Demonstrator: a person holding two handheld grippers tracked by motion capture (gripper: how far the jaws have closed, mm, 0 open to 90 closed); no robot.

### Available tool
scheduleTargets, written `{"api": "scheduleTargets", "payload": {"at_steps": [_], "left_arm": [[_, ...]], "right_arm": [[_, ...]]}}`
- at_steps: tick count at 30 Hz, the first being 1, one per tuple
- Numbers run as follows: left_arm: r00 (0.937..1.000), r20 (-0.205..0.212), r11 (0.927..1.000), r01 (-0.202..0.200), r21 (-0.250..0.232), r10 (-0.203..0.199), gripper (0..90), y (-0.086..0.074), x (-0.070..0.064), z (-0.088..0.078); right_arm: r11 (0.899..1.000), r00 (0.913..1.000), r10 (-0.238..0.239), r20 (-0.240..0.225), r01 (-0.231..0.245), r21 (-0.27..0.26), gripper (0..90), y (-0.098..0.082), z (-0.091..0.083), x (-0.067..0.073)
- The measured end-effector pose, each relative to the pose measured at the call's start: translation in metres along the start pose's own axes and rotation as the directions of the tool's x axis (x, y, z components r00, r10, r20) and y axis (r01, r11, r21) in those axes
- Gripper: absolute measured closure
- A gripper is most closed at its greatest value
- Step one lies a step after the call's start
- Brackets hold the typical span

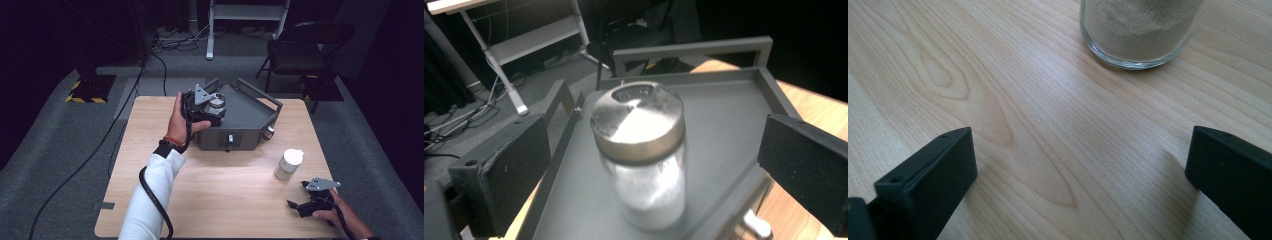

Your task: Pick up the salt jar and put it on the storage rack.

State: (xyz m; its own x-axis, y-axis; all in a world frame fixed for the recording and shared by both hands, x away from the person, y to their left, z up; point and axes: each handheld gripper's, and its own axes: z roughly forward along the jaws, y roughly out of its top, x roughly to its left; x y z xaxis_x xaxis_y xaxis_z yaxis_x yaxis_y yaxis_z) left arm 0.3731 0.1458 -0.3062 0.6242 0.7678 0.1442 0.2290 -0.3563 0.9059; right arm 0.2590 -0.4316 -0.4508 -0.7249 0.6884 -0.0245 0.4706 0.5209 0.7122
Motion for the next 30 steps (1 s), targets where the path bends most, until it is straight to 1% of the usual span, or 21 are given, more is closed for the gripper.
{"api": "scheduleTargets", "payload": {"at_steps": [2,4,6,8,10,14,17,19,23,27,30], "left_arm": [[0.9999,0.004,0.9999,-0.016,0.006,0.016,0.2,-0.001,-0.001,-0.005],[0.9997,0.013,0.9998,-0.019,0.006,0.019,0.2,-0.003,-0.002,-0.009],[0.9992,0.02,0.9994,-0.035,0.006,0.035,0.2,-0.004,-0.004,-0.015],[0.9989,0.031,0.9994,-0.036,0.001,0.036,0.2,-0.006,-0.005,-0.019],[0.9984,0.033,0.999,-0.045,0.0,0.045,0.2,-0.007,-0.007,-0.023],[0.9976,0.048,0.9987,-0.05,-0.001,0.05,0.2,-0.01,-0.009,-0.028],[0.9962,0.055,0.9977,-0.067,0.0,0.067,0.2,-0.014,-0.012,-0.031],[0.9949,0.055,0.9964,-0.085,0.009,0.084,0.2,-0.015,-0.015,-0.033],[0.9946,0.058,0.9963,-0.086,0.007,0.085,0.2,-0.021,-0.017,-0.038],[0.9924,0.052,0.9934,-0.113,0.021,0.112,0.3,-0.025,-0.018,-0.041],[0.9924,0.049,0.9931,-0.114,0.024,0.113,0.2,-0.029,-0.018,-0.044]], "right_arm": [[1.0,1.0,0.0,0.0,0.0,0.0,0.0,0.0,0.0,0.0],[1.0,1.0,0.0,0.0,0.0,0.0,0.0,0.0,0.0,0.0],[1.0,1.0,0.0,0.0,0.0,0.0,0.0,0.0,0.0,0.0],[1.0,1.0,0.0,0.0,0.0,0.0,0.0,0.0,0.0,0.0],[1.0,1.0,0.0,0.0,0.0,0.0,0.0,0.0,0.0,0.0],[1.0,1.0,0.0,0.0,0.0,0.0,0.0,0.0,0.0,0.0],[1.0,1.0,0.0,0.001,0.0,0.0,0.0,0.0,0.0,0.0],[1.0,1.0,0.001,0.001,-0.001,0.0,0.0,0.0,0.0,0.0],[1.0,1.0,0.001,0.001,-0.001,0.0,0.0,0.0,0.0,0.0],[1.0,1.0,0.001,0.001,-0.001,0.0,0.0,0.0,0.0,0.0],[1.0,1.0,0.001,0.001,-0.001,0.0,0.0,0.0,0.0,0.0]]}}
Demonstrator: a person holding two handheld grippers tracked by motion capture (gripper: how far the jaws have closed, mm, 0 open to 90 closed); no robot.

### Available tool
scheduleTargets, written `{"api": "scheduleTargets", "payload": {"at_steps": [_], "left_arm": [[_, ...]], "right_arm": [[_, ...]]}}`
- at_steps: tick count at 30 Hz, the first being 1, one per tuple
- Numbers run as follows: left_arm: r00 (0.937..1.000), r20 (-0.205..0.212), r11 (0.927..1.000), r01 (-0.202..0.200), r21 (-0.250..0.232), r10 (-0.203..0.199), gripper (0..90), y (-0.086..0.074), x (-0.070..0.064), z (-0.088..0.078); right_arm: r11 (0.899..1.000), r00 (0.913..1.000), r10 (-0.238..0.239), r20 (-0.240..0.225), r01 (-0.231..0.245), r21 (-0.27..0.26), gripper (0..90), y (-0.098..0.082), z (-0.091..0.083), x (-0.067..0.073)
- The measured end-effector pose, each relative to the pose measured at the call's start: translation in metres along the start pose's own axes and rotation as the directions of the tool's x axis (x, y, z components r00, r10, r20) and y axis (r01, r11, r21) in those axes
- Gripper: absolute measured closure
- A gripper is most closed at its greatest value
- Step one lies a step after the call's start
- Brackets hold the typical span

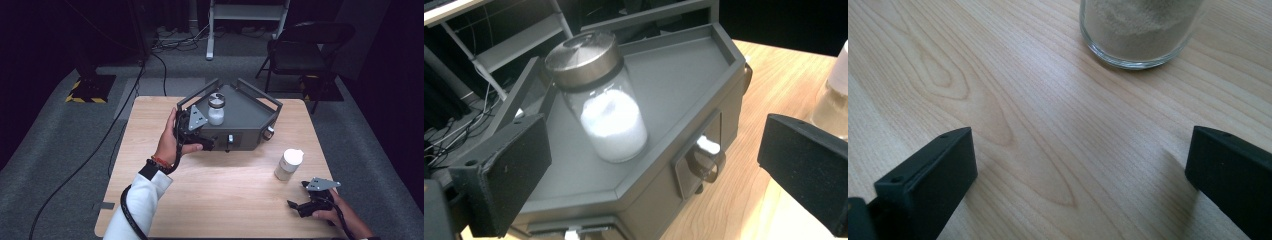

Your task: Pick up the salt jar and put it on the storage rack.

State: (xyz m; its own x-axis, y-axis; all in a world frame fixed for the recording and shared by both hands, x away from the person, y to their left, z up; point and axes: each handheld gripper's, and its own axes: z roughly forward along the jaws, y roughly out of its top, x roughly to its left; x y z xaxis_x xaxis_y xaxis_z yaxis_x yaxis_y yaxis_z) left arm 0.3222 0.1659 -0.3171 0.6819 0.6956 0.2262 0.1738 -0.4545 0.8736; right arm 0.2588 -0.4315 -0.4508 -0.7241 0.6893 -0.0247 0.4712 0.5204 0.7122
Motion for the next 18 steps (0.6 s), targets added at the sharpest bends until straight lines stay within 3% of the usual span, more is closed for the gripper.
{"api": "scheduleTargets", "payload": {"at_steps": [18], "left_arm": [[0.9997,0.008,0.9982,0.025,0.054,-0.025,0.3,-0.038,0.001,-0.013]], "right_arm": [[1.0,1.0,0.0,0.0,0.0,0.0,0.0,0.0,0.0,0.0]]}}
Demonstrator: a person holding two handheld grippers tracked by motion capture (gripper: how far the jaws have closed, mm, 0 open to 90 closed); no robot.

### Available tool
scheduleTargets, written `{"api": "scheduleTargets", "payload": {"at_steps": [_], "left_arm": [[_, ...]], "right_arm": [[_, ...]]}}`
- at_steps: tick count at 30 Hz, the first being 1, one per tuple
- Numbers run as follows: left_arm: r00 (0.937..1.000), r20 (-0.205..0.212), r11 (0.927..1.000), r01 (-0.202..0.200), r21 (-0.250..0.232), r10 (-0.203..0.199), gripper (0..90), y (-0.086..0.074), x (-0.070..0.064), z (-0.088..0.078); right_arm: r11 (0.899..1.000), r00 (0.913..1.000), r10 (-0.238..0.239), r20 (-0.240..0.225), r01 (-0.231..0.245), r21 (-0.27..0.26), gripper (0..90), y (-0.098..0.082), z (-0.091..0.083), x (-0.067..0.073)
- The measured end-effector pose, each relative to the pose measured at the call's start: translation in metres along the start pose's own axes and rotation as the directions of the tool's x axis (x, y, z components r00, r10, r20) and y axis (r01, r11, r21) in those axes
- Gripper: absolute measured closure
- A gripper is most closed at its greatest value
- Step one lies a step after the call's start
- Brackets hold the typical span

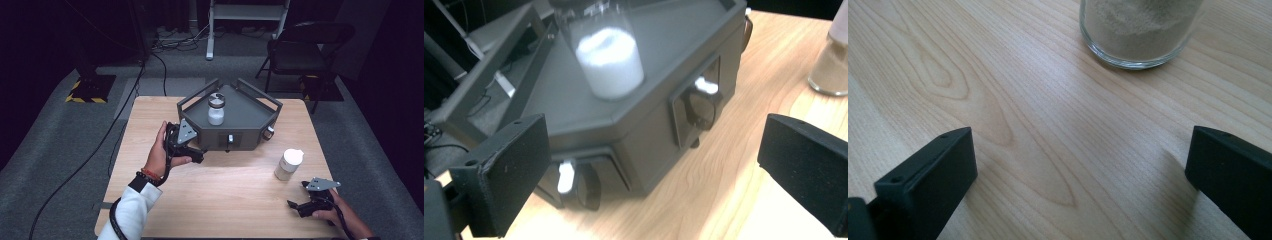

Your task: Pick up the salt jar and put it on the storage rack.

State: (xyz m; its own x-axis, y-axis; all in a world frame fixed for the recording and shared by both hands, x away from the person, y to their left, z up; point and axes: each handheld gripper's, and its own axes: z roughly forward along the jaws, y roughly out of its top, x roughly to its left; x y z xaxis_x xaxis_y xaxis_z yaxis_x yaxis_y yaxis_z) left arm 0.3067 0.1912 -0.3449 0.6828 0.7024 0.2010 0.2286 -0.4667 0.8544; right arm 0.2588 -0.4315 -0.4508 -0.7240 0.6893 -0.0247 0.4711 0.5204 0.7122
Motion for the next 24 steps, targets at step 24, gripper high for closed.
{"api": "scheduleTargets", "payload": {"at_steps": [24], "left_arm": [[0.9975,0.023,0.9958,0.065,0.064,-0.067,0.5,-0.051,-0.004,-0.006]], "right_arm": [[1.0,1.0,0.001,0.0,-0.001,0.0,0.0,0.0,0.0,0.0]]}}
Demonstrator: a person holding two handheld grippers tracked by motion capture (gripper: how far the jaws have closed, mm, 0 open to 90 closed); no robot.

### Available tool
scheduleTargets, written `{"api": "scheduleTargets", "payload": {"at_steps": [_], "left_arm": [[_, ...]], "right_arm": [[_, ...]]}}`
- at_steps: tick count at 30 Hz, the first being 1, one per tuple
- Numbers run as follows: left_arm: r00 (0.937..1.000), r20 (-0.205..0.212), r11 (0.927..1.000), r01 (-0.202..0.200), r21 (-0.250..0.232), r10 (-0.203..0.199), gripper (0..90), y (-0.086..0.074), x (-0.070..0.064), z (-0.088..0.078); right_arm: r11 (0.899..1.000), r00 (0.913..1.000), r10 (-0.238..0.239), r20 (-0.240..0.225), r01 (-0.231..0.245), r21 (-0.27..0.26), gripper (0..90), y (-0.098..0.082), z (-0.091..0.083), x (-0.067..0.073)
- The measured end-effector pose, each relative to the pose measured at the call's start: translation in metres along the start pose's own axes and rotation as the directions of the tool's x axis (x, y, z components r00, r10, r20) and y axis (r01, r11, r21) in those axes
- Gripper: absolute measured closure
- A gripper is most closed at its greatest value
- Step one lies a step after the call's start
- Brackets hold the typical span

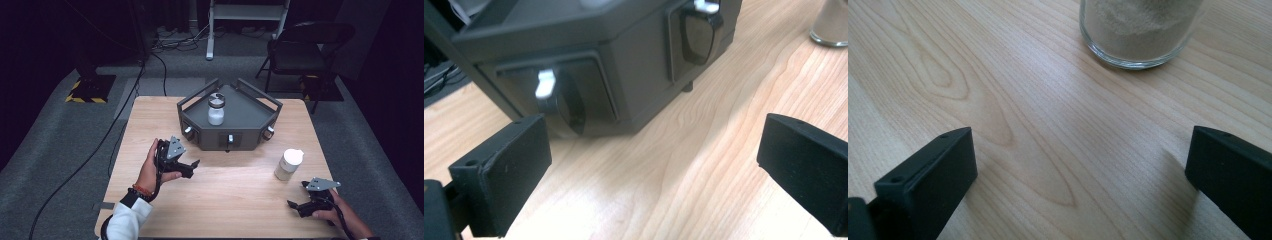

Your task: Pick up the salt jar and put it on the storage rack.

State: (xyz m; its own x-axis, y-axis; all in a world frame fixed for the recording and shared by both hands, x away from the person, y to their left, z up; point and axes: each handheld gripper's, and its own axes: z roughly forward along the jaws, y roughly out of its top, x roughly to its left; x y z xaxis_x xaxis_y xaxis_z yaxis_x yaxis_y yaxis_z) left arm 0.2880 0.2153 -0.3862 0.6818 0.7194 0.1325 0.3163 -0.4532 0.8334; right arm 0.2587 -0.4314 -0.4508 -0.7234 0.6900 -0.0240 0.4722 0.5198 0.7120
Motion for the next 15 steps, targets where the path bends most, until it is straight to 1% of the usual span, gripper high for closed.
{"api": "scheduleTargets", "payload": {"at_steps": [2,5,7,12,15], "left_arm": [[0.9999,-0.002,0.9999,-0.012,0.013,0.012,0.4,-0.003,-0.002,0.0],[1.0,0.003,1.0,0.003,0.008,-0.003,0.5,-0.008,-0.003,-0.001],[1.0,0.004,1.0,0.001,0.007,-0.001,0.5,-0.01,-0.002,-0.003],[0.9999,-0.003,0.9998,0.016,0.01,-0.016,0.5,-0.017,-0.001,-0.007],[0.9998,-0.01,0.9997,0.017,0.019,-0.017,0.5,-0.021,-0.002,-0.009]], "right_arm": [[1.0,1.0,0.0,0.0,0.0,0.0,0.0,0.0,0.0,0.0],[1.0,1.0,0.0,0.0,0.0,0.0,0.0,0.0,0.0,0.0],[1.0,1.0,0.0,0.0,0.0,0.0,0.0,0.0,0.0,0.0],[1.0,1.0,0.0,0.0,0.0,0.0,0.0,0.0,0.0,0.0],[1.0,1.0,0.0,0.0,0.0,0.0,0.0,0.0,0.0,0.0]]}}
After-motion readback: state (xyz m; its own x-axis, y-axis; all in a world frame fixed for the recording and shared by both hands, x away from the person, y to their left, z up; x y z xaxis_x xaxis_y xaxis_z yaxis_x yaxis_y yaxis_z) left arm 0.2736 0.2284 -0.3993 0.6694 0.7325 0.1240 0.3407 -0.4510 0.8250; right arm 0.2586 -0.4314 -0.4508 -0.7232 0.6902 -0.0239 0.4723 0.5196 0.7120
